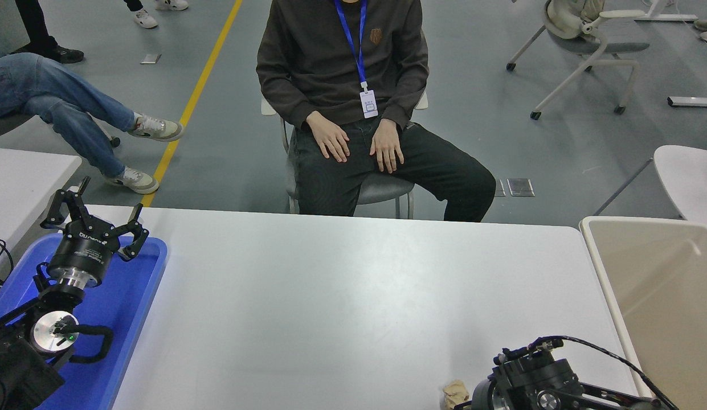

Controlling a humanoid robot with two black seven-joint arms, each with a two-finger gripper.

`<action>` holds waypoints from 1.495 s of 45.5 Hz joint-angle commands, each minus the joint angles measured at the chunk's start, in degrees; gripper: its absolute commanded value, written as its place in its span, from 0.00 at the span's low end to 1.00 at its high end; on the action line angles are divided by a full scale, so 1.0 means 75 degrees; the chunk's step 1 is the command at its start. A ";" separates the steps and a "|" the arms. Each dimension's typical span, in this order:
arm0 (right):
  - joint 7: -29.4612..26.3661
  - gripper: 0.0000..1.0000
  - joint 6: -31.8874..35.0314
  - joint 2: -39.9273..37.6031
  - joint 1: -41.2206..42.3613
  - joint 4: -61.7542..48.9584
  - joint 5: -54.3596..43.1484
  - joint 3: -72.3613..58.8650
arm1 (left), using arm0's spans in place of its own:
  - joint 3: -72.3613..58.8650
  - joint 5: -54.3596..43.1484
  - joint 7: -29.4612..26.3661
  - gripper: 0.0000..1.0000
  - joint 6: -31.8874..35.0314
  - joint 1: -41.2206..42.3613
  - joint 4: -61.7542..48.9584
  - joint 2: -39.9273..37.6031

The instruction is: Clean the table surface

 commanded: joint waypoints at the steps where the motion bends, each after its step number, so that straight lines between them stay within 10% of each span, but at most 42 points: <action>1: 0.0293 0.00 -0.0092 0.0010 -0.0015 -0.0054 0.0128 0.0087 | 0.0000 0.0000 0.0000 1.00 0.0006 0.0000 0.0000 0.0000; 68: 0.0188 0.00 0.1631 -0.4677 0.4121 0.1024 0.5003 0.1493 | 0.0000 0.0000 0.0000 1.00 0.0006 0.0000 0.0000 0.0000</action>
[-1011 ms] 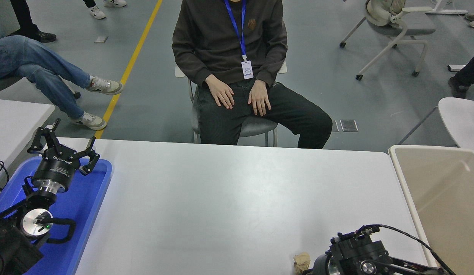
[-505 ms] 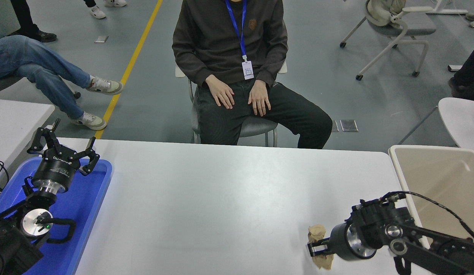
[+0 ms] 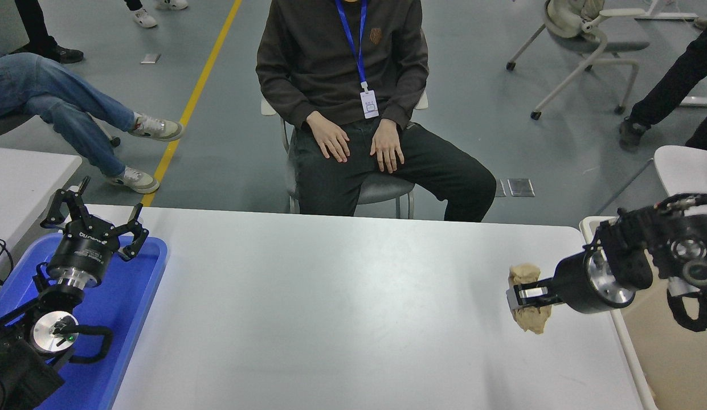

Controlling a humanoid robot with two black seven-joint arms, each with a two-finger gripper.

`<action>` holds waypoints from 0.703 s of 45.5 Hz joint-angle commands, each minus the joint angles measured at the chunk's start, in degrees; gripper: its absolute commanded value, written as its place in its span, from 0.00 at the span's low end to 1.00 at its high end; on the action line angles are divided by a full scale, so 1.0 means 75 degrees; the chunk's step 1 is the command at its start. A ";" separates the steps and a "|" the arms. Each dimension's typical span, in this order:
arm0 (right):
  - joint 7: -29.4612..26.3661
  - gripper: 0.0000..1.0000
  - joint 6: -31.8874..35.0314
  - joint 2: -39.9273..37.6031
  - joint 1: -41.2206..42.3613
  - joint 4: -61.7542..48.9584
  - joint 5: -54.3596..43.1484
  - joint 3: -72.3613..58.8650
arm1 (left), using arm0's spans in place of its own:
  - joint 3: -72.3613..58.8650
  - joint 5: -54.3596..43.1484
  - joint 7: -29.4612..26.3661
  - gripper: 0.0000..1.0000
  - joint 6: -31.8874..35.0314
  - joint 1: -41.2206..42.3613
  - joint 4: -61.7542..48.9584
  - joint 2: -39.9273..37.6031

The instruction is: Clean the table surface

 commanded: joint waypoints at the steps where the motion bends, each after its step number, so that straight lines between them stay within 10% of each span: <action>1: 0.0001 0.00 0.0407 -0.0710 0.0323 0.0060 0.0340 0.0548 | 0.0000 0.0000 0.0000 1.00 -0.0002 0.0000 0.0000 0.0000; 32: -0.0116 0.00 0.0653 -0.1718 0.0873 -0.0502 0.1066 0.0970 | 0.0000 0.0000 0.0000 1.00 -0.0002 0.0000 0.0000 0.0000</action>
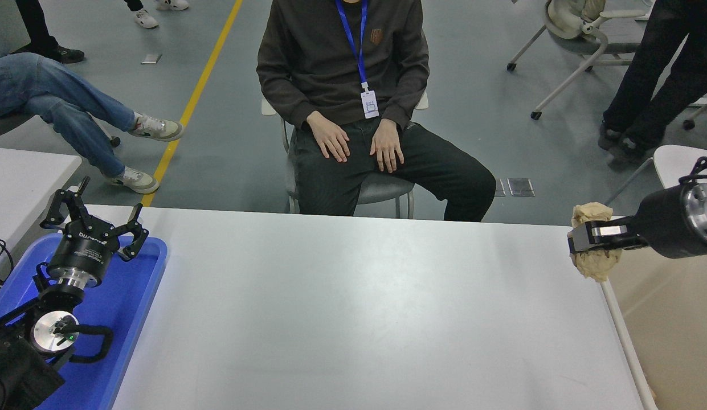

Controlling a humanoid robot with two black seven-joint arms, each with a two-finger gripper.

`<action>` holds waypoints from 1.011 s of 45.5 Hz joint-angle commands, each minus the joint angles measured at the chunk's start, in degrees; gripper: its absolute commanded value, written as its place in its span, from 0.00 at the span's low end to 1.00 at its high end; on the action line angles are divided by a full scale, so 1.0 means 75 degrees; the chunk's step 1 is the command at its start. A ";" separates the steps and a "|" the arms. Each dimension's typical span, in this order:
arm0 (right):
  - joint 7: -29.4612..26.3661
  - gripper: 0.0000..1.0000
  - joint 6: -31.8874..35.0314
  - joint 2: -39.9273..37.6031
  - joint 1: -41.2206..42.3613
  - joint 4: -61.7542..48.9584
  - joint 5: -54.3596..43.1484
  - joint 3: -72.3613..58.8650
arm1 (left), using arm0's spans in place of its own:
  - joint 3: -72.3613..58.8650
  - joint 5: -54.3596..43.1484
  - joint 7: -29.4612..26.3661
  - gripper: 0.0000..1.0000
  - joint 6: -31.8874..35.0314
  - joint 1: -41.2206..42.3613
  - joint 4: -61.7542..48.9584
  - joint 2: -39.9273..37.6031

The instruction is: Clean the table surface

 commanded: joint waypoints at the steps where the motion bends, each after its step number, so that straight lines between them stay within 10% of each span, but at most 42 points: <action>1: -0.0001 0.00 0.0103 -0.0219 0.0354 -0.0469 0.0083 0.0143 | 0.0000 0.0000 0.0000 1.00 -0.0001 0.0000 -0.0001 0.0000; 23: 0.0093 0.00 0.0103 -0.0336 0.0272 -0.2180 -0.0022 -0.0056 | 0.0000 0.0000 0.0000 1.00 -0.0001 0.0000 -0.0001 0.0000; 46: 0.0796 0.00 -0.0001 0.1210 0.0108 -0.7206 -0.0069 -0.0385 | 0.0000 0.0000 0.0000 1.00 -0.0001 0.0000 -0.0001 0.0000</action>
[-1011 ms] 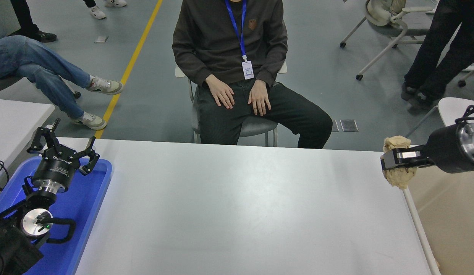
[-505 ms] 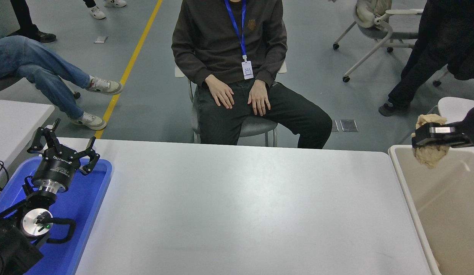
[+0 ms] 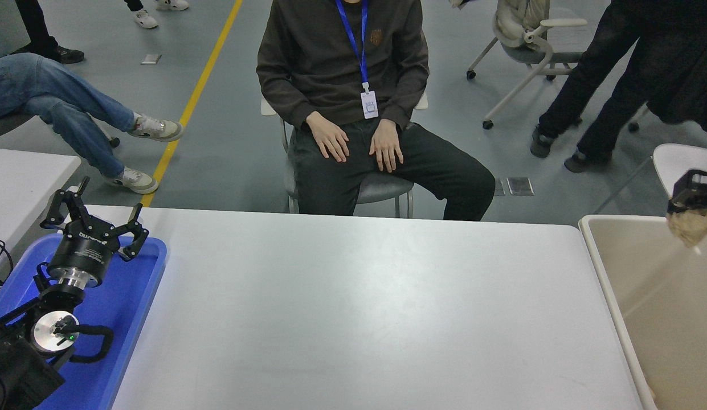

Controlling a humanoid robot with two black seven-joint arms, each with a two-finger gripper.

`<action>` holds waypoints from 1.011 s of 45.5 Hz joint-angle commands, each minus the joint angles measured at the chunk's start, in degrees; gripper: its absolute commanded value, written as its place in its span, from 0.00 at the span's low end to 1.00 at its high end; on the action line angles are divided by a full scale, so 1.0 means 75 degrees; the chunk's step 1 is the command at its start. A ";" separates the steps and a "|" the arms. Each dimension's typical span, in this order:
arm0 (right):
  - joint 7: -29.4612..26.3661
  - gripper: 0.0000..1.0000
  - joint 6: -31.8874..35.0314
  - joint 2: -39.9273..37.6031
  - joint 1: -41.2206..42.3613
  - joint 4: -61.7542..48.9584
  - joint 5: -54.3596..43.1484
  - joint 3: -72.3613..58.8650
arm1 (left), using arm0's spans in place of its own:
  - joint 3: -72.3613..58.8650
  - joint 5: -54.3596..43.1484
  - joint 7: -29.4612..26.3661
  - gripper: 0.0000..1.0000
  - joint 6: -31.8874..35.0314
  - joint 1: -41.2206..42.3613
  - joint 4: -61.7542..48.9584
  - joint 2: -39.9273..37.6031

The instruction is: Clean the table surface

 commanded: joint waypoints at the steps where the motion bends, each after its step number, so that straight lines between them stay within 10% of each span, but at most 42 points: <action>1: 0.0390 0.00 -0.0134 0.0931 0.0001 -0.2701 -0.0027 -0.0140 | 0.0000 0.0000 0.0000 1.00 0.0001 0.0000 0.0012 0.0000; 46: 0.2675 0.00 -0.5418 0.4354 -0.0771 -0.7191 0.0184 -0.4089 | 0.0000 0.0000 0.0000 1.00 0.0001 0.0000 0.0012 0.0000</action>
